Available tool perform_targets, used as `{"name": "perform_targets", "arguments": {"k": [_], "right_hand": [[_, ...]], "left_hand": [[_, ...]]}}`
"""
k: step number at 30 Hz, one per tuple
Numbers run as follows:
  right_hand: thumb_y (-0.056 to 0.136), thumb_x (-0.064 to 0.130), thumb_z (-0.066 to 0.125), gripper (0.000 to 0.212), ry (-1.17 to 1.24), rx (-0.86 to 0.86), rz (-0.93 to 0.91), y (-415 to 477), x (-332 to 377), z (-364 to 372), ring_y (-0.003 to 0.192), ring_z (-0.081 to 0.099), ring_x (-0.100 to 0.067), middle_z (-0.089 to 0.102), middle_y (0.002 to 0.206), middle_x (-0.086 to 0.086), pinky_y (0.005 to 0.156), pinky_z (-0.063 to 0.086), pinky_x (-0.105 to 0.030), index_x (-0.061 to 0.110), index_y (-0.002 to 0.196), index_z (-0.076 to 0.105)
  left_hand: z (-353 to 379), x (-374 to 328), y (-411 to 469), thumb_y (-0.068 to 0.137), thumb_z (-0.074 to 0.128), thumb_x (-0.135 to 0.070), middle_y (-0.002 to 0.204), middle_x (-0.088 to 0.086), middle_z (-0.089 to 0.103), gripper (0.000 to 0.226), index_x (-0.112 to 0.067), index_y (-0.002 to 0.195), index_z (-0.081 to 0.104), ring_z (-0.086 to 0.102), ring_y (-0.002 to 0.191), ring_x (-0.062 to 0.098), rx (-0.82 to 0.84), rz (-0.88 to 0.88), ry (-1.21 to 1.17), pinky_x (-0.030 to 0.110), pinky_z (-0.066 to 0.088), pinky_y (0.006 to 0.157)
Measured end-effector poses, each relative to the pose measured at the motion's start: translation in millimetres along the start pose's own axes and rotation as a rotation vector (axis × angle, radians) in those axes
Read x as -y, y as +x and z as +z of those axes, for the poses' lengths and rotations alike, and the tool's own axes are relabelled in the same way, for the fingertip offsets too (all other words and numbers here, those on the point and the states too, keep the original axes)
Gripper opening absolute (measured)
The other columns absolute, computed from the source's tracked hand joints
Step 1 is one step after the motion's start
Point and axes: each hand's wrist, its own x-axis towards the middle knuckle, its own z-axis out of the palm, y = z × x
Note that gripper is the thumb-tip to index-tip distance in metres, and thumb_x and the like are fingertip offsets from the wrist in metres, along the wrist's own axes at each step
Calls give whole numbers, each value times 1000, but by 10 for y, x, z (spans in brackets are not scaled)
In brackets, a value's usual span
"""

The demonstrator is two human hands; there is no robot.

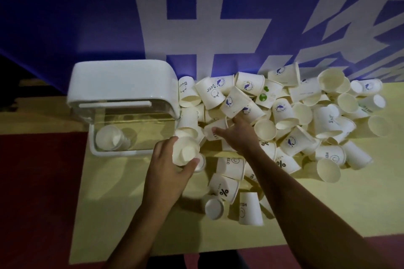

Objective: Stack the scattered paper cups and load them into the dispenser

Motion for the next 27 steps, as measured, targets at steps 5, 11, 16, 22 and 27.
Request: {"name": "perform_targets", "arguments": {"k": [5,11,16,22,27], "right_hand": [[54,80,77,100,28,-137,-6,-253,85,-11,120,56,-22,57,136,1,93,56,-50,25,134,55],[70,84,67,84,106,-237,-83,-710,173,15,104,63,-17,64,123,3,84,59,-45,27,130,53],[89,78,46,78,46,-220,-213,-1080,440,143,118,54,-10,49,144,4,92,48,-32,29,150,44],[81,53,80,77,107,-245,-348,-1373,868,527,118,43,12,49,135,23,93,33,-1,26,146,49],[56,65,90,89,190,-170,-407,-1472,1181,934,116,51,12,57,128,27,87,41,-6,33,132,56]], "left_hand": [[-112,86,84,79,80,-52,132,-10,50,70,-29,139,51,53,115,12,37,28,-5,27,46,83],[-346,223,152,78,73,-62,132,-14,50,71,-30,137,53,51,113,5,56,104,-80,13,41,82],[-657,413,177,81,70,-63,131,-15,51,67,-31,137,53,51,113,4,64,165,-124,10,39,83],[-1132,830,185,79,84,-49,133,-11,53,72,-24,140,54,52,120,7,14,187,-141,18,43,92],[-1511,1207,206,72,90,-40,131,-11,54,73,-23,135,57,56,117,11,-65,146,-147,26,48,92]]}}
